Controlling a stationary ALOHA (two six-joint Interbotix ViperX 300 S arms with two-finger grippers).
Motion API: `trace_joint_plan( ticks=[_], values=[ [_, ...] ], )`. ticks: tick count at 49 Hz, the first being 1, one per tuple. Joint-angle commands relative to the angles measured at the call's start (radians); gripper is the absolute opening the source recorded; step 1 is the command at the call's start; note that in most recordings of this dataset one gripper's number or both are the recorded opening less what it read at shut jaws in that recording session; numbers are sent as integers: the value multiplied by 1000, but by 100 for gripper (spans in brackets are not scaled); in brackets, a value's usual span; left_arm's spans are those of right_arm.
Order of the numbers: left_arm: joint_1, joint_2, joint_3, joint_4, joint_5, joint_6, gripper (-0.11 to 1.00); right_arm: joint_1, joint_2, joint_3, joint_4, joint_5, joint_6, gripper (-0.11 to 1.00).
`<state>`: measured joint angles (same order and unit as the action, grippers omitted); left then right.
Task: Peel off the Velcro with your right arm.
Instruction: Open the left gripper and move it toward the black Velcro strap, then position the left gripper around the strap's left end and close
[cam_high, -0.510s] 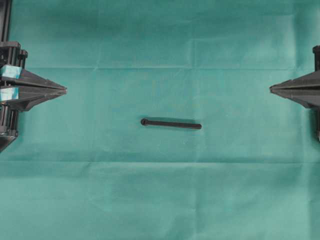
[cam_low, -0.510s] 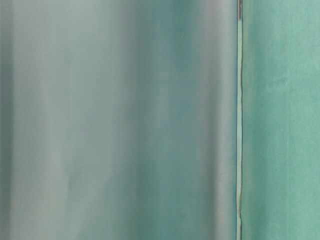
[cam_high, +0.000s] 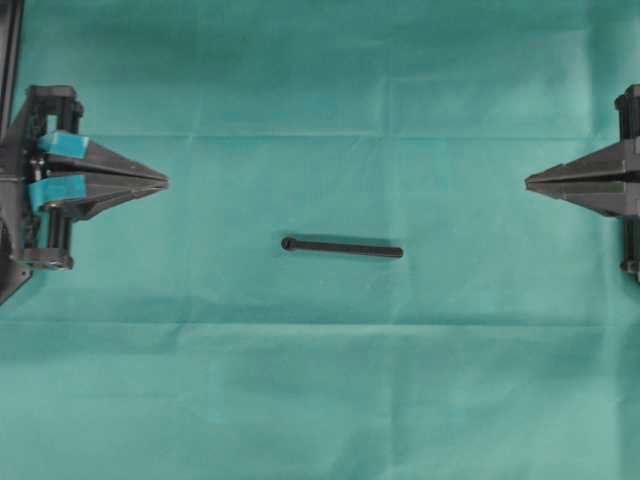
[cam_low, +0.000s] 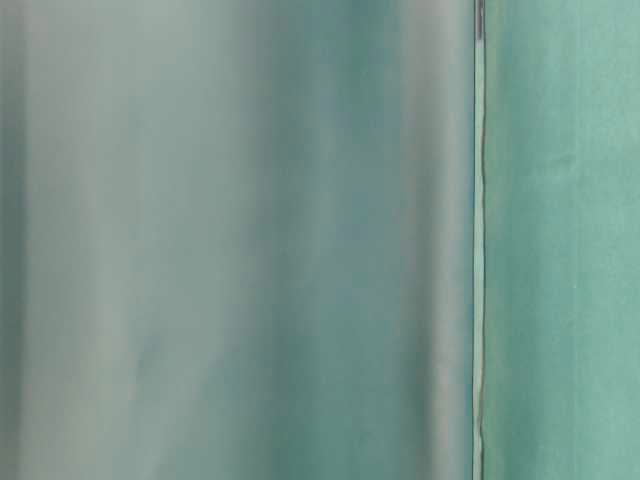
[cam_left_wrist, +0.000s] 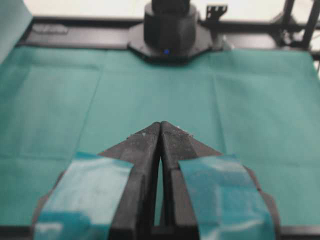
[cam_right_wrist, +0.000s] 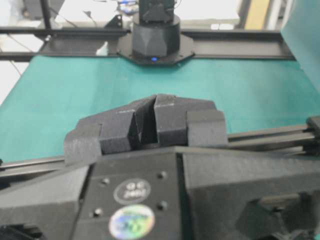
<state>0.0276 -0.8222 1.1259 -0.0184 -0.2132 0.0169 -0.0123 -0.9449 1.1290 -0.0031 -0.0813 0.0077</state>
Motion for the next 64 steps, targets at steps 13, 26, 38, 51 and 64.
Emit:
trace_joint_plan(
  ticks=[13, 26, 38, 51, 64],
  values=[
    [5, 146, -63, -5, -37, -12, 55, -3, 48, -15, 2, 25, 17, 52],
    [5, 247, -112, -5, -37, -8, 97, -3, 52, -15, -3, 25, 15, 94],
    [5, 344, -172, -5, -29, -8, 97, -2, 54, -14, -2, 26, 15, 94],
    [5, 476, -259, -5, 3, -8, 97, -3, 54, -14, -3, 25, 14, 94],
    [5, 563, -353, -5, 77, -8, 97, -2, 58, -12, -2, 23, 15, 94]
  ],
)
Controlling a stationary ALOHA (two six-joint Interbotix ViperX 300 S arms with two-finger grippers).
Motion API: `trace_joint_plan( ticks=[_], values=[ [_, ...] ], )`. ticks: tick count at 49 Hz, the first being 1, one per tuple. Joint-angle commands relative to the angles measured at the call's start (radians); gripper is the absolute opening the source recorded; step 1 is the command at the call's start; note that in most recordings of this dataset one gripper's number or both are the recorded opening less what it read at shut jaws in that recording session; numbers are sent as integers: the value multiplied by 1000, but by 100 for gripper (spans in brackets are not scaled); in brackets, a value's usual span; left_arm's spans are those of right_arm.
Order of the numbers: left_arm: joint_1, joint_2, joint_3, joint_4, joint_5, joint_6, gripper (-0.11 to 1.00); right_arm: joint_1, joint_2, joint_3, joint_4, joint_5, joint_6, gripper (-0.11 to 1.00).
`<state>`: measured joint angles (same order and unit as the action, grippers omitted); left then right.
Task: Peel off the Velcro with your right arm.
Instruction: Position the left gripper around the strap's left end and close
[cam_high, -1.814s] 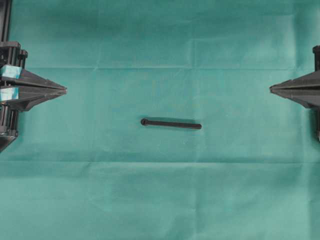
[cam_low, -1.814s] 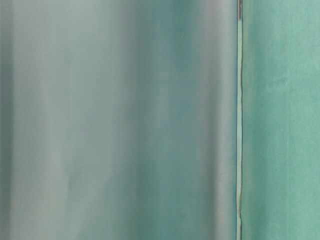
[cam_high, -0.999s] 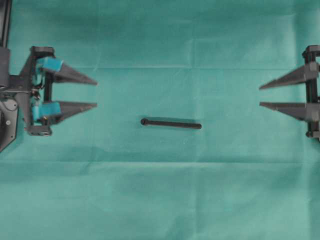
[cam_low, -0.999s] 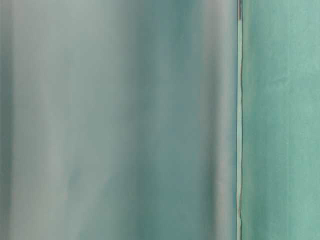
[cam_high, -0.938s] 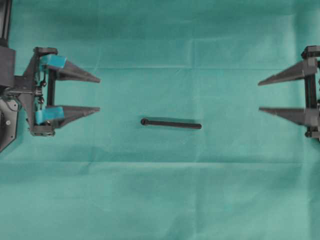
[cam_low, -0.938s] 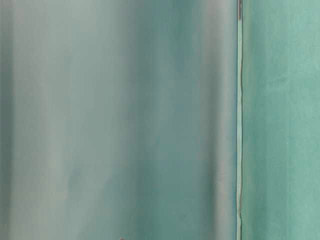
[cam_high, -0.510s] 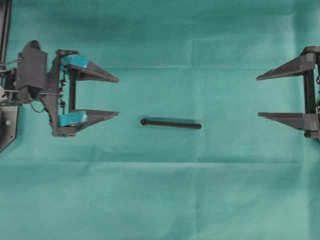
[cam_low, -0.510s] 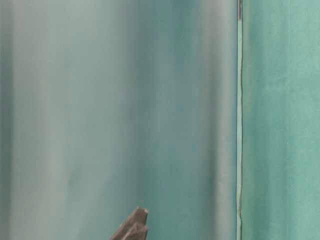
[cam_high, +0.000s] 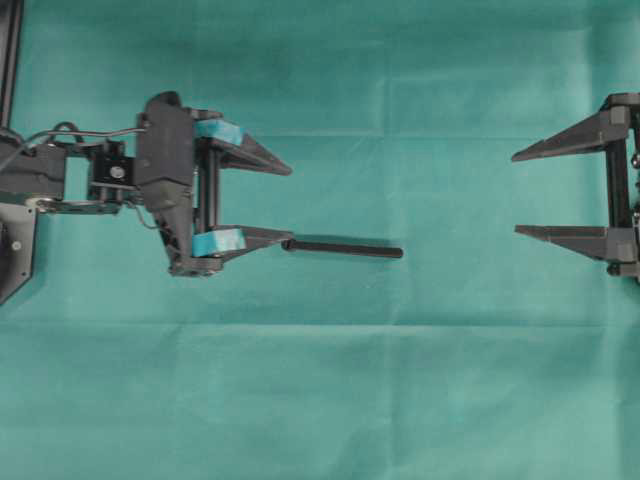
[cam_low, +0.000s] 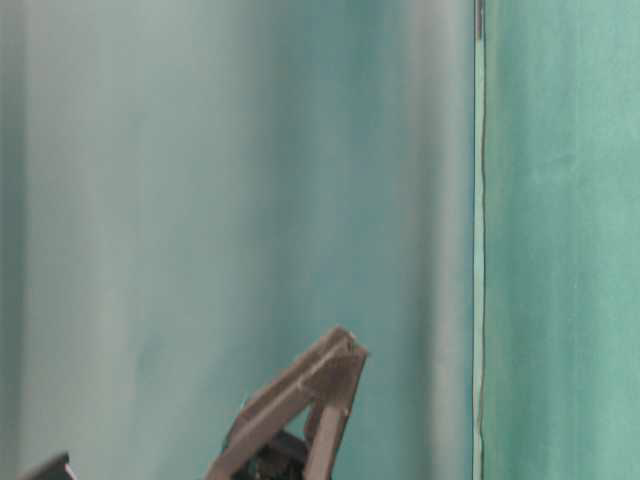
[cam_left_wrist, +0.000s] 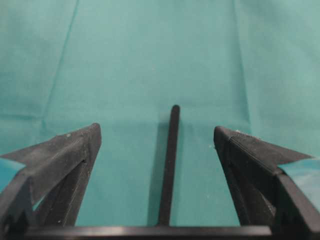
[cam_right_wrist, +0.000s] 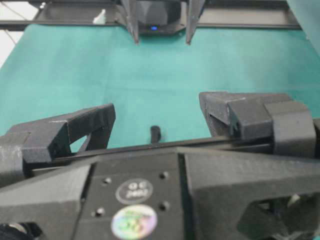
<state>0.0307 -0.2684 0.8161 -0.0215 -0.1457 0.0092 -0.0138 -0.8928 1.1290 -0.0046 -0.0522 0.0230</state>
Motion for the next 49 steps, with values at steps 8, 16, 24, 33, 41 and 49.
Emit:
trace_joint_plan(
  ticks=[8, 16, 24, 33, 41, 49],
  values=[
    [3, 52, -74, -2, 43, 2, 97, 0, 6, -12, -2, -5, 0, 94],
    [2, 98, -98, -2, 67, 0, 97, -2, 6, -12, -2, -6, 0, 94],
    [0, 135, -112, -2, 81, -2, 96, 0, 12, -11, -2, -5, 0, 94],
    [-3, 189, -114, -2, 77, -3, 96, -2, 21, -9, -2, -6, 0, 94],
    [-3, 262, -126, -2, 66, -5, 96, 0, 28, -9, -2, -8, 0, 94],
    [-6, 339, -147, -2, 57, -5, 96, 0, 28, -9, 0, -8, 0, 94]
  ],
)
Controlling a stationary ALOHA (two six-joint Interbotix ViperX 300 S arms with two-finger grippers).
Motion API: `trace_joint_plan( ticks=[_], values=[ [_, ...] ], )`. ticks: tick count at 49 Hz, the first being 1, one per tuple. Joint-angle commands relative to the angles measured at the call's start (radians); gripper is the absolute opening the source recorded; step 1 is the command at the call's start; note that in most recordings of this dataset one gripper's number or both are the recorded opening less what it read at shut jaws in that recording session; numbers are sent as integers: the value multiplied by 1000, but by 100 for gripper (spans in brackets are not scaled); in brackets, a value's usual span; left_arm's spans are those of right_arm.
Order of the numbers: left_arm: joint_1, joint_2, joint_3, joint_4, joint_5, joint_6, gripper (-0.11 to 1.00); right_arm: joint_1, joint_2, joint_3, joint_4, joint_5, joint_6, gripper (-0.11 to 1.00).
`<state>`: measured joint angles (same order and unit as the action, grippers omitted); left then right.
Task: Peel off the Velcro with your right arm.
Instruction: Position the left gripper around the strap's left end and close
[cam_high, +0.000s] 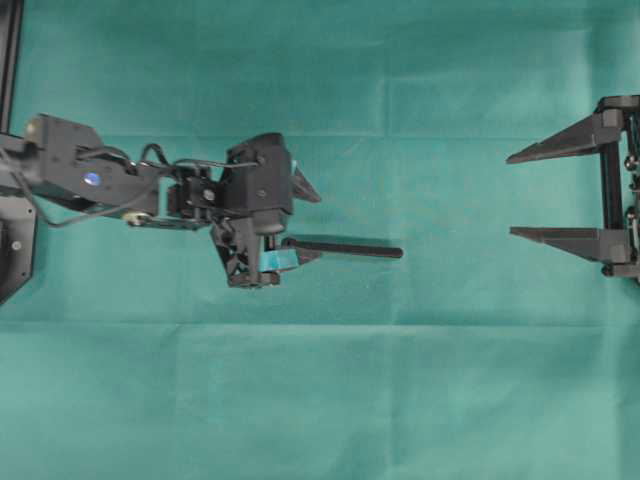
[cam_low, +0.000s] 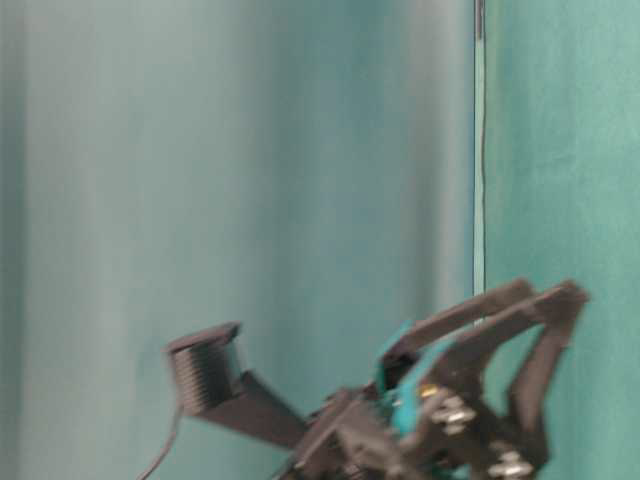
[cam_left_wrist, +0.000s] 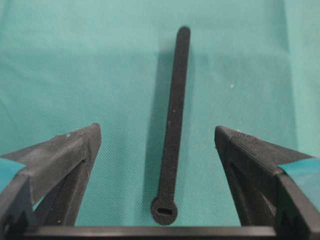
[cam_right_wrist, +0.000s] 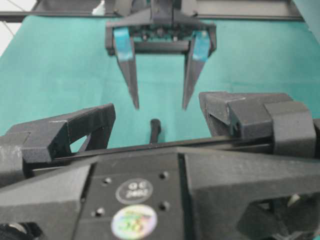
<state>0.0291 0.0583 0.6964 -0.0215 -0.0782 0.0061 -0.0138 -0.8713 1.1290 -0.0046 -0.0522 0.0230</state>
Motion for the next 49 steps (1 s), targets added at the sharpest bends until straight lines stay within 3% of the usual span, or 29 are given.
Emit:
trace_joint_plan(
  ticks=[1, 20, 49],
  values=[
    [-5, 20, -31, -2, -12, -2, 96, 0, 6, -9, -2, -8, 0, 94],
    [-18, 129, -48, -2, -86, -3, 96, -2, 11, -8, -2, -8, 0, 94],
    [-17, 198, -51, -2, -98, -3, 96, 0, 28, -6, -2, -8, 0, 94]
  ],
)
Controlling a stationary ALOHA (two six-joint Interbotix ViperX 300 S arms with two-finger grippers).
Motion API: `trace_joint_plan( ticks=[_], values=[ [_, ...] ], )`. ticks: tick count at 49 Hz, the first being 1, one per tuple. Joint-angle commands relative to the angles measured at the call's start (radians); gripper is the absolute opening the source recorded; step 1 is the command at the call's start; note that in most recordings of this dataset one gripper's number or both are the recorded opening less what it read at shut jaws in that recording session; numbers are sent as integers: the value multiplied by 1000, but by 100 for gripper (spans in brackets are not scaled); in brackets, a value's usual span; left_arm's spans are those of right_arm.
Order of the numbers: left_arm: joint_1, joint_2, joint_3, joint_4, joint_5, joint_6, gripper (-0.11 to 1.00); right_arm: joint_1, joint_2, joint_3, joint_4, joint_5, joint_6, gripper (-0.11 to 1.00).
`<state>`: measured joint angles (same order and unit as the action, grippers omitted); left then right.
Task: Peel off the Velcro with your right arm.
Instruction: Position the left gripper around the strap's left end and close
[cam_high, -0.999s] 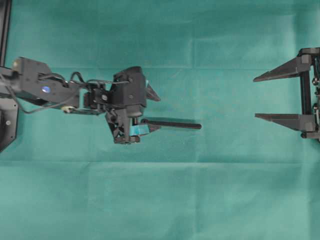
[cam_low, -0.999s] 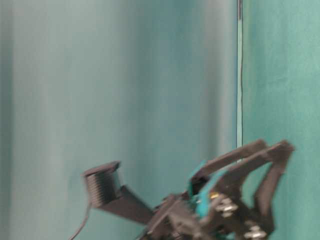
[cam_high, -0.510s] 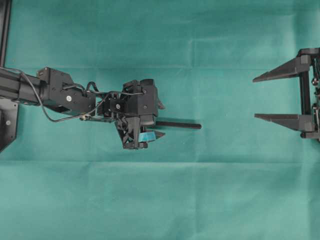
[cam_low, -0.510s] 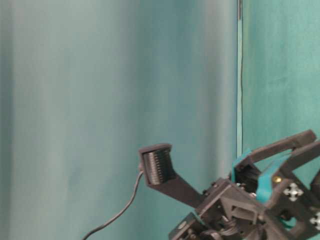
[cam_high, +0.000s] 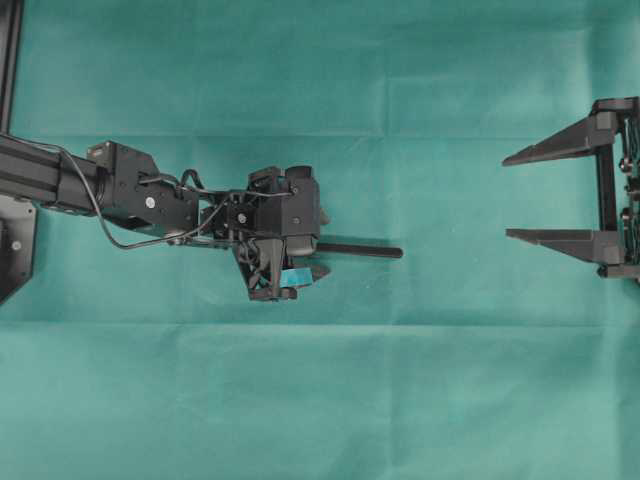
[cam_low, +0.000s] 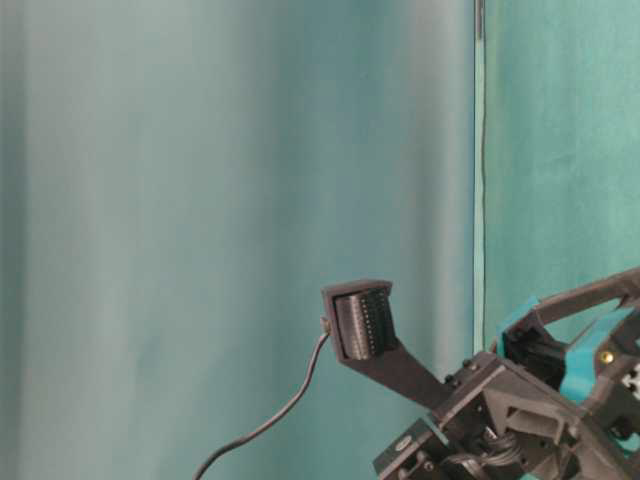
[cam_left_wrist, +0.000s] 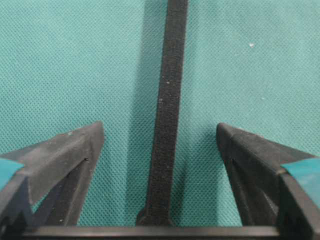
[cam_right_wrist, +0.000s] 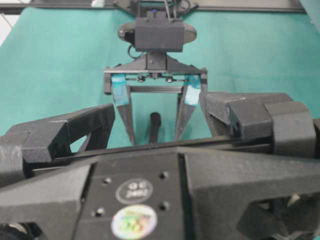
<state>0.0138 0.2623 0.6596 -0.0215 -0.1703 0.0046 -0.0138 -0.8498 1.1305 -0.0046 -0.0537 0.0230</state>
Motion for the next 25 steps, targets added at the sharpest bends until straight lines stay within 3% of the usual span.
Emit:
trace_joint_plan(
  ticks=[1, 12, 25],
  values=[
    [-3, -8, -14, -2, -6, -2, 96, -2, 8, -6, -2, -6, 0, 94],
    [-3, -8, -15, -2, -9, 0, 86, -2, 11, -8, -2, -6, 0, 93],
    [-3, -9, -12, -2, -9, 0, 40, -2, 12, -6, -2, -5, 0, 93]
  ],
)
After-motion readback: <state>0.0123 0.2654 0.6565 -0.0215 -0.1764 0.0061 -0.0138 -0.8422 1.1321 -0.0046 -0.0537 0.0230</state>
